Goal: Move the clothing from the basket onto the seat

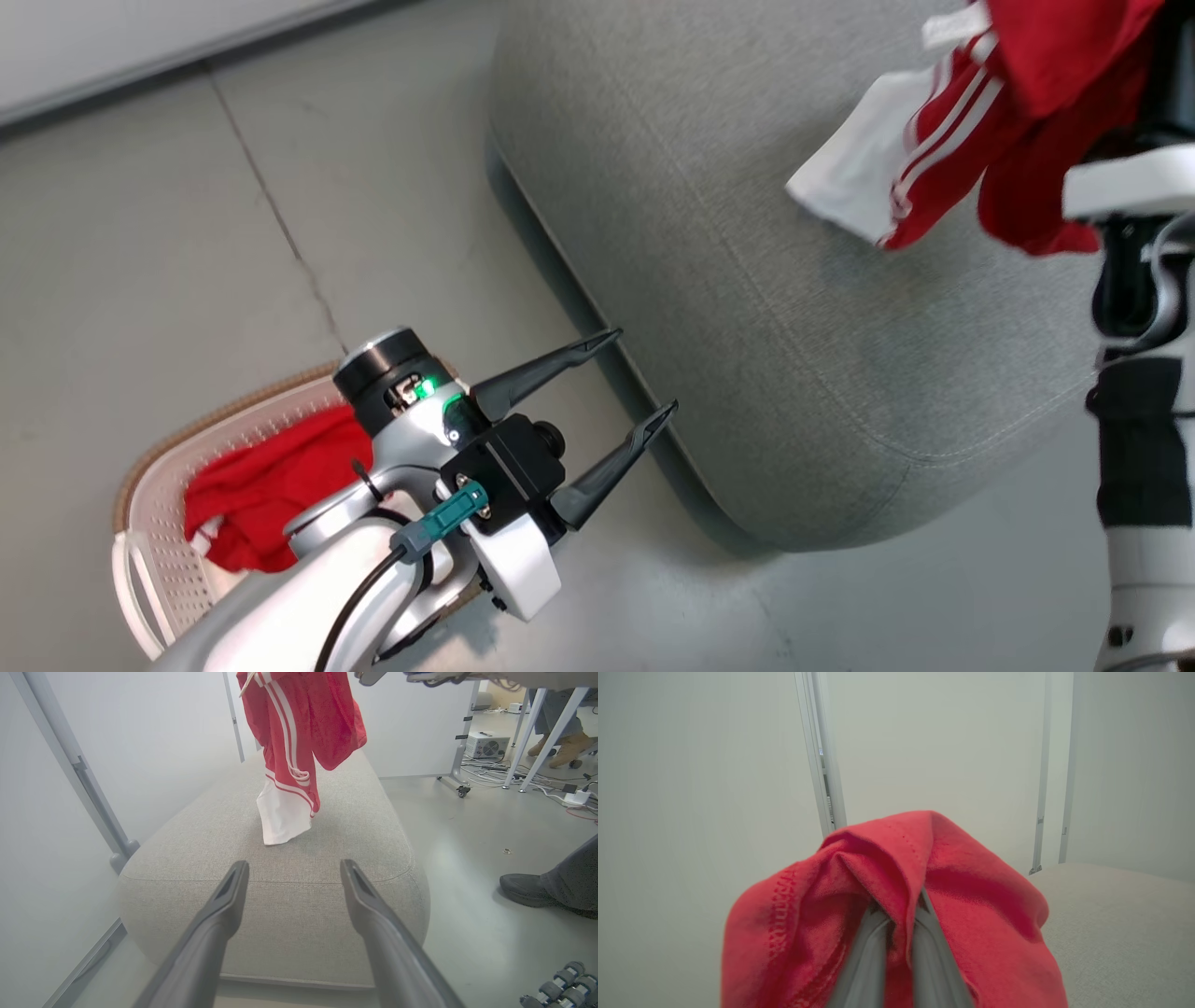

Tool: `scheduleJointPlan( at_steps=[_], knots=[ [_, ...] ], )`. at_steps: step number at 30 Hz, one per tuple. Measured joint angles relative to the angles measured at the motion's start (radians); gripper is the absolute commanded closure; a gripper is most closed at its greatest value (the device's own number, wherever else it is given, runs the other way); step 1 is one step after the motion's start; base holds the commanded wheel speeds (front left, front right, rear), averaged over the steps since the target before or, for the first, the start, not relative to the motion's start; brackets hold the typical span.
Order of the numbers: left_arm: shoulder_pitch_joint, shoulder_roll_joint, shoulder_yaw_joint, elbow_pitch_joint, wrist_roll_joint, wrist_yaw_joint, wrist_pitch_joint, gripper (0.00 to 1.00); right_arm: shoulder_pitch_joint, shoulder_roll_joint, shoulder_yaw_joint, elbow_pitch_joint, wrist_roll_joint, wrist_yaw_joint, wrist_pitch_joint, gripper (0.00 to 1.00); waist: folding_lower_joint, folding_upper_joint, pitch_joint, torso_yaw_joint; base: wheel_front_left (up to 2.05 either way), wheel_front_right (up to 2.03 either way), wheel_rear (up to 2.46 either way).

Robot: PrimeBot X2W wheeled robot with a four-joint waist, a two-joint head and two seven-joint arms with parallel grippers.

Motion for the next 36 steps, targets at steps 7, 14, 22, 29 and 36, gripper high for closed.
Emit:
scheduleJointPlan(
  at_steps=[7, 14, 22, 29, 36],
  knots=[
    [-0.104, 0.048, -0.039, -0.087, 0.007, -0.004, 0.069, 0.00, -0.123, -0.009, -0.131, 0.024, -0.024, 0.000, 0.000, 1.00, 0.0000, 0.0000, 0.146, 0.033, 0.00, 0.00, 0.00],
    [-0.174, 0.074, -0.056, -0.148, 0.023, -0.007, 0.108, 0.00, -0.164, -0.016, -0.203, 0.088, -0.062, 0.000, 0.000, 1.00, 0.0001, 0.0000, 0.289, 0.070, 0.00, 0.00, 0.00],
    [-0.209, 0.096, -0.059, -0.175, 0.030, -0.006, 0.122, 0.00, -0.142, -0.025, -0.277, 0.189, -0.099, 0.000, 0.000, 1.00, 0.0000, 0.0000, 0.381, 0.096, 0.00, 0.00, 0.00],
    [-0.215, 0.100, -0.052, -0.165, 0.033, 0.006, 0.103, 0.00, -0.112, -0.022, -0.301, 0.218, -0.123, 0.000, 0.000, 0.00, 0.0000, 0.0000, 0.384, 0.096, 0.00, 0.00, 0.00],
    [-0.195, 0.072, -0.051, -0.113, 0.017, 0.034, 0.039, 0.00, -0.022, -0.024, -0.277, 0.189, -0.136, 0.000, 0.000, 0.00, 0.0000, 0.0000, 0.311, 0.104, 0.00, 0.00, 0.00]
  ],
)
